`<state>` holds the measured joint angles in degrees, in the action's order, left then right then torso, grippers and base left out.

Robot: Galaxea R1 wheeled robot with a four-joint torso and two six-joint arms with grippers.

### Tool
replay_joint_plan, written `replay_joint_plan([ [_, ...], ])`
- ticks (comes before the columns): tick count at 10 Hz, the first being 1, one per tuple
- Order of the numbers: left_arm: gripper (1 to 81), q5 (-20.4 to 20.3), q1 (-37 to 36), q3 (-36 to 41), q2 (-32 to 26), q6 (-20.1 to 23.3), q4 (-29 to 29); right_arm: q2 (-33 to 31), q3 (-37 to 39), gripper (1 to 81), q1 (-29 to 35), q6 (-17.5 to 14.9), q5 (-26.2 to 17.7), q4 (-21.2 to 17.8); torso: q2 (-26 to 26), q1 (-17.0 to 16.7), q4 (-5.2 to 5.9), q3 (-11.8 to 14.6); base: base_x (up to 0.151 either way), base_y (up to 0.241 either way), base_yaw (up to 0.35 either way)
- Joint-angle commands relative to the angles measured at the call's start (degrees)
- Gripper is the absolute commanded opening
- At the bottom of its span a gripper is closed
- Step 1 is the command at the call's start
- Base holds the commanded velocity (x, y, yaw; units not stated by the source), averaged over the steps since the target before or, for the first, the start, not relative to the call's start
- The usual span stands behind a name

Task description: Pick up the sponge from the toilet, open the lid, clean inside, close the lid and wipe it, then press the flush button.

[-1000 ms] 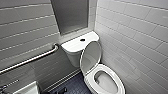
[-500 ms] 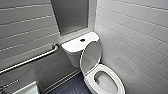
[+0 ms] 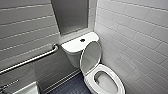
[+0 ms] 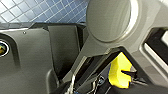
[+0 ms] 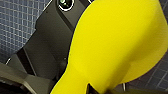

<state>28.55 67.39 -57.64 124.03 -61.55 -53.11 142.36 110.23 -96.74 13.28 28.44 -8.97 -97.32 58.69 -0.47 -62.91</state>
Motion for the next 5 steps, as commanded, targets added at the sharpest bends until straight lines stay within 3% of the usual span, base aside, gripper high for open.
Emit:
replay_joint_plan([
  [1, 81.1, 1.1, 3.3, 0.0, 1.4, 0.2, -5.6, -4.1, -7.2, 1.0, -0.9, -8.0, -7.1, -6.4, 0.0, 0.0, 0.00, 0.0, 0.000, 0.000, 0.000],
  [3, 81.1, -1.8, 6.5, -2.5, 1.6, 0.2, -6.1, -7.3, -11.8, 1.0, -0.3, -7.9, -6.2, 0.4, 0.0, 0.0, 0.00, 0.0, 0.000, 0.000, 0.000],
  [5, 81.1, -15.2, 10.4, -13.3, 3.3, 0.2, -6.0, -10.5, -16.5, 1.0, 0.1, -7.9, -0.9, 1.9, 0.0, 0.0, 0.00, 0.0, 0.000, 0.000, 0.000],
])
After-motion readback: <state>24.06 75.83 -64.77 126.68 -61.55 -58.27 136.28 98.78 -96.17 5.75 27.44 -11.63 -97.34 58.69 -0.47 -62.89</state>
